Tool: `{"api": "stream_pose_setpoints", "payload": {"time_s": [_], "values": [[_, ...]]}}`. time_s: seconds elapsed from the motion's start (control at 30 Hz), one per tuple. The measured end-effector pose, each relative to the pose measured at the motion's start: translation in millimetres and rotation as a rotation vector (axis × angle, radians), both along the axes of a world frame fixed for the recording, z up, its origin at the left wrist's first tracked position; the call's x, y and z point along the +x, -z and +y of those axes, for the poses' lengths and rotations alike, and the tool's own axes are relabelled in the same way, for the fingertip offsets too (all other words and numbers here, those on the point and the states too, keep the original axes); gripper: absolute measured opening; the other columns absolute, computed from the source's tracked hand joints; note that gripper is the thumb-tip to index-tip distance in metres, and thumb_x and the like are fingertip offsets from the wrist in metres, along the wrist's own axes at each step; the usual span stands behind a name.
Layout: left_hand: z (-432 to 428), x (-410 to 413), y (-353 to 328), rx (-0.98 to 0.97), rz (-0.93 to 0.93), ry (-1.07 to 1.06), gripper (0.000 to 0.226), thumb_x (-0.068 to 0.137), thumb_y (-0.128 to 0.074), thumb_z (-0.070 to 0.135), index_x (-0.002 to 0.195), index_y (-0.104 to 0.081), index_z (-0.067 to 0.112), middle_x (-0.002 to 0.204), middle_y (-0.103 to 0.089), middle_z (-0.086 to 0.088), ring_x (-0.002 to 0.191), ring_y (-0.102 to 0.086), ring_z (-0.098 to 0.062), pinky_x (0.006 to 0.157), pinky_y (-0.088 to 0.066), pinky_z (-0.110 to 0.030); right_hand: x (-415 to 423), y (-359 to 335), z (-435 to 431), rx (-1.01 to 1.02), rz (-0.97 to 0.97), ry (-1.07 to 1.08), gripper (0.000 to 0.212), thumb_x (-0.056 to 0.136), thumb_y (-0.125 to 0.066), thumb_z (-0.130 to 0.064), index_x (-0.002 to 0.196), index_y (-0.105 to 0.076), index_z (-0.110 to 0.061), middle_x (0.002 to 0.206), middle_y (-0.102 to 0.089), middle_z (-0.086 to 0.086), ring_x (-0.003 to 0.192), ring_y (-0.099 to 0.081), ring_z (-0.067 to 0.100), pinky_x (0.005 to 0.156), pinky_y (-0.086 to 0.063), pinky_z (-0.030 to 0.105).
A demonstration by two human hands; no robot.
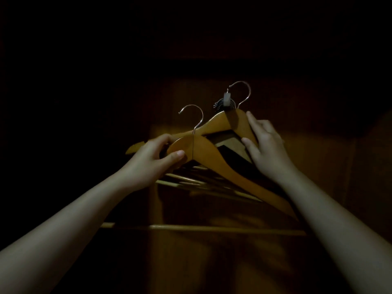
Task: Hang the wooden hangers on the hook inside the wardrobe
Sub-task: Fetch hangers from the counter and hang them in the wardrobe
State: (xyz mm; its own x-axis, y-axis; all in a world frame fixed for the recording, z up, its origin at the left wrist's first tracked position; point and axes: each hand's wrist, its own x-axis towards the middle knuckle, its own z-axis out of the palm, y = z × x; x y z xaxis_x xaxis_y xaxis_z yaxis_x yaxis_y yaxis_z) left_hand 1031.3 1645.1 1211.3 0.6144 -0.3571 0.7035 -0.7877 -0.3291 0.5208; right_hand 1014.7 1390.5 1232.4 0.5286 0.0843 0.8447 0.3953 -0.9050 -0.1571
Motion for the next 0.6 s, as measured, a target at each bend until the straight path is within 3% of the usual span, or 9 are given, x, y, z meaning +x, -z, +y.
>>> {"api": "stream_pose_setpoints", "payload": {"time_s": [0.1, 0.2, 0.33, 0.5, 0.6], "values": [[0.6, 3.2, -1.5, 0.020, -0.050, -0.040, 0.009, 0.088, -0.054, 0.028, 0.094, -0.052, 0.034, 0.093, -0.060, 0.007, 0.082, -0.064, 0.001, 0.061, -0.052, -0.012, 7.8, -2.7, 0.8, -0.076, 0.048, 0.035, 0.064, 0.095, -0.046, -0.025, 0.148, -0.011, -0.028, 0.135, -0.038, 0.002, 0.120, -0.045, 0.026, 0.090, -0.037, 0.031], [0.9, 3.9, -0.3, 0.022, -0.059, -0.076, 0.010, 0.088, -0.053, 0.029, 0.098, -0.053, 0.031, 0.095, -0.059, 0.007, 0.083, -0.063, -0.009, 0.061, -0.053, -0.019, 3.5, 2.1, 1.8, -0.211, 0.045, 0.140, 0.061, 0.095, -0.045, -0.030, 0.148, -0.014, -0.027, 0.135, -0.039, 0.000, 0.119, -0.047, 0.023, 0.085, -0.042, 0.035], [-5.9, -0.3, 1.3, 0.024, -0.054, -0.083, 0.015, 0.089, -0.053, 0.028, 0.103, -0.054, 0.025, 0.095, -0.059, 0.006, 0.082, -0.062, -0.012, 0.059, -0.052, -0.020, -3.2, 11.7, 2.8, -0.227, 0.012, 0.178, 0.061, 0.096, -0.044, -0.030, 0.148, -0.012, -0.025, 0.133, -0.041, 0.002, 0.118, -0.047, 0.021, 0.081, -0.044, 0.033], [-16.7, -6.9, 2.0, 0.025, -0.024, -0.061, 0.018, 0.089, -0.053, 0.026, 0.106, -0.054, 0.021, 0.095, -0.060, 0.005, 0.080, -0.063, -0.011, 0.057, -0.051, -0.014, -7.8, 9.9, 1.1, -0.251, 0.090, 0.148, 0.066, 0.095, -0.046, -0.029, 0.148, -0.008, -0.025, 0.138, -0.038, 0.001, 0.122, -0.042, 0.020, 0.086, -0.044, 0.033], [-21.3, -11.7, 1.4, 0.036, -0.023, -0.030, 0.019, 0.084, -0.054, 0.035, 0.102, -0.055, 0.028, 0.096, -0.061, 0.007, 0.083, -0.065, -0.008, 0.062, -0.054, -0.019, -21.8, 12.4, -6.6, -0.188, 0.123, 0.036, 0.054, 0.095, -0.041, -0.036, 0.146, -0.023, -0.027, 0.140, -0.037, -0.004, 0.125, -0.035, 0.017, 0.097, -0.038, 0.032]]}}
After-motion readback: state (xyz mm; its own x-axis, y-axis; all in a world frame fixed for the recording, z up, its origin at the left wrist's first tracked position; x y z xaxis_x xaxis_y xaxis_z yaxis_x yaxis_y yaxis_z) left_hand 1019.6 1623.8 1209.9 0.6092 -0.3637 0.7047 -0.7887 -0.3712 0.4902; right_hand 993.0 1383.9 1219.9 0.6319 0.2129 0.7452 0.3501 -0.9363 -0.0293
